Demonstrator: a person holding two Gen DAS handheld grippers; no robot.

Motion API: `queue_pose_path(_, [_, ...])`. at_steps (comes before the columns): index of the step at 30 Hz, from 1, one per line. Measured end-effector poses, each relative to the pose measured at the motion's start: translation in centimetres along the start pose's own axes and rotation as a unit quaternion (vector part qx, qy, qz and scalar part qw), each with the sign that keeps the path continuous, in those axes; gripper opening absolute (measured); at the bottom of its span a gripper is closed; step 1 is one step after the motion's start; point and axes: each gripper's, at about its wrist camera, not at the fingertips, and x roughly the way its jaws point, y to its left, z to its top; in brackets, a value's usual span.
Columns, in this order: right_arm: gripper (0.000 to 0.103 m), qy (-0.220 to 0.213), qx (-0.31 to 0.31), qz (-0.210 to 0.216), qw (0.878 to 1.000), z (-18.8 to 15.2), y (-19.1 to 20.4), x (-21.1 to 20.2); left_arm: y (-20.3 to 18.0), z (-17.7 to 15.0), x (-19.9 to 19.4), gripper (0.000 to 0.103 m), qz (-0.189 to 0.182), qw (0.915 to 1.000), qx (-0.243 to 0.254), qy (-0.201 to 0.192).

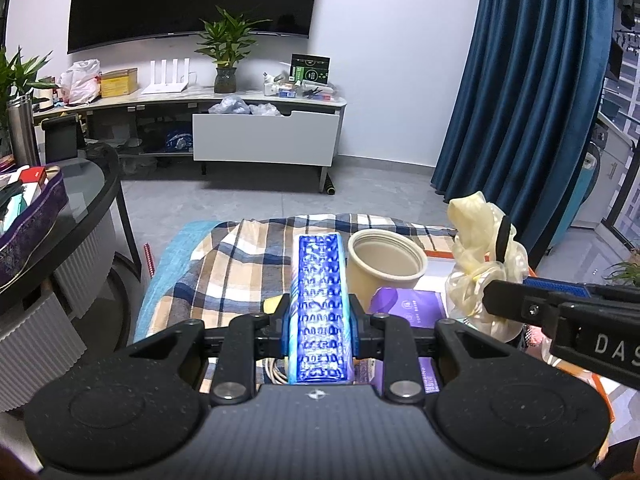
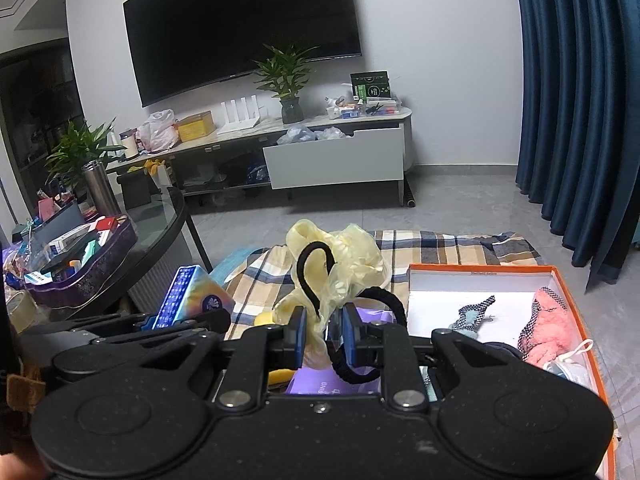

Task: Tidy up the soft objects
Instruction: 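Lift the blue packet and hair ties and carry them toward the box, then carry the blue packet and hair ties over the white orange-rimmed box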

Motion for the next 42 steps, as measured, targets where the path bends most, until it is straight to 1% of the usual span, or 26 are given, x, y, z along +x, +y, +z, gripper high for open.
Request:
queue_pose_path(16, [0.024,-0.006,0.012,-0.010,1.000,0.2,-1.2,-0.8,-1.5,0.3,0.2,0.028,-0.015,0.9998,0.014,-0.002])
queue_pose_path(42, [0.024,-0.009,0.034,-0.027,0.999,0.2,-2.5,-1.2,-2.8,0.2,0.9,0.028,-0.032,0.9991,0.029,-0.003])
